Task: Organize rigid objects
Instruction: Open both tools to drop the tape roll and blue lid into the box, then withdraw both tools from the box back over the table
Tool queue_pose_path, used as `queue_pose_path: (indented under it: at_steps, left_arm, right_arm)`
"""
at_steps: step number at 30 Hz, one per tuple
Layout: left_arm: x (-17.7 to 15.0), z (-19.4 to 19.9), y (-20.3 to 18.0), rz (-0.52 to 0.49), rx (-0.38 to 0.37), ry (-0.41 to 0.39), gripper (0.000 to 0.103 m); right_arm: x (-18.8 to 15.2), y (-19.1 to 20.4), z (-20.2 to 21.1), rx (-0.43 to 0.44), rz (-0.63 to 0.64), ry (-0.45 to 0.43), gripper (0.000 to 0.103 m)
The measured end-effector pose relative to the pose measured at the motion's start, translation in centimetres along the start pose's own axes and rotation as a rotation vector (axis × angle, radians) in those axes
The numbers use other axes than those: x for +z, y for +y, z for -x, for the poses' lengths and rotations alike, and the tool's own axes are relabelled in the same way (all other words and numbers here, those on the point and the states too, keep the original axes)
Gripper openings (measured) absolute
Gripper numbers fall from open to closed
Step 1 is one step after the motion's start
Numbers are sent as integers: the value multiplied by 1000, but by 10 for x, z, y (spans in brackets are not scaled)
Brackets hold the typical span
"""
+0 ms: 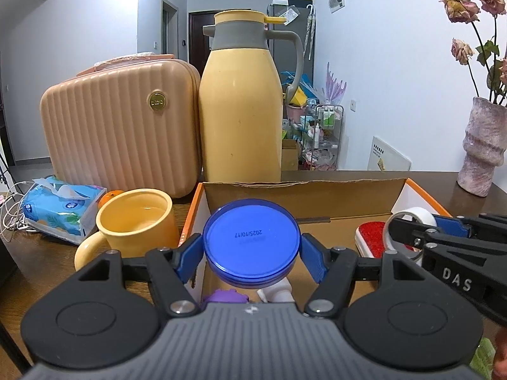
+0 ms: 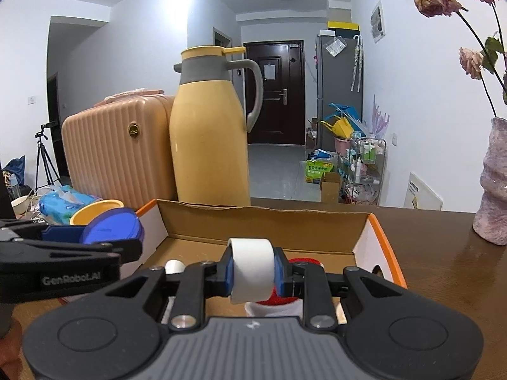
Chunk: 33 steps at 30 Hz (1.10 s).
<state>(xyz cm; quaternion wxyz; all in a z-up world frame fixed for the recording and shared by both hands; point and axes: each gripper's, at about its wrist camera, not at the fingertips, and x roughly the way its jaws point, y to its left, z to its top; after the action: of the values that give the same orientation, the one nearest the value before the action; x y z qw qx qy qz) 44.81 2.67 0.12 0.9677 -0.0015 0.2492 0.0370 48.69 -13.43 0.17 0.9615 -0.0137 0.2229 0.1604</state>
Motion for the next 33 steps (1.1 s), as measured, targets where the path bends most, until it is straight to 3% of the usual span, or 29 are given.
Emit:
queue_pose_path:
  at_steps: [3,4,5,8,9,33]
  left_arm:
    - [1,2,3,16,19,-11,99]
    - [1,3,5,20,29,-17,102]
    - [2,4,6,27,38,-22,103]
    - [4,3,11,62,48,-10,103]
    - [4,2,13,67,47,-6,103]
    - [4,12,9,35,44,-22,103]
  right_arm:
    - [0,-2,1,-29,-8,-2,44]
    - [0,-3,1,-39,-7,-5,60]
    - [0,-3,2,-47,-4,-12,76]
    - [1,-4,5,-51,-10,-21,100]
    - [1,-4,5,-54,-11,-22,103]
    - [-3,-11,19,-95,-16,-19,103]
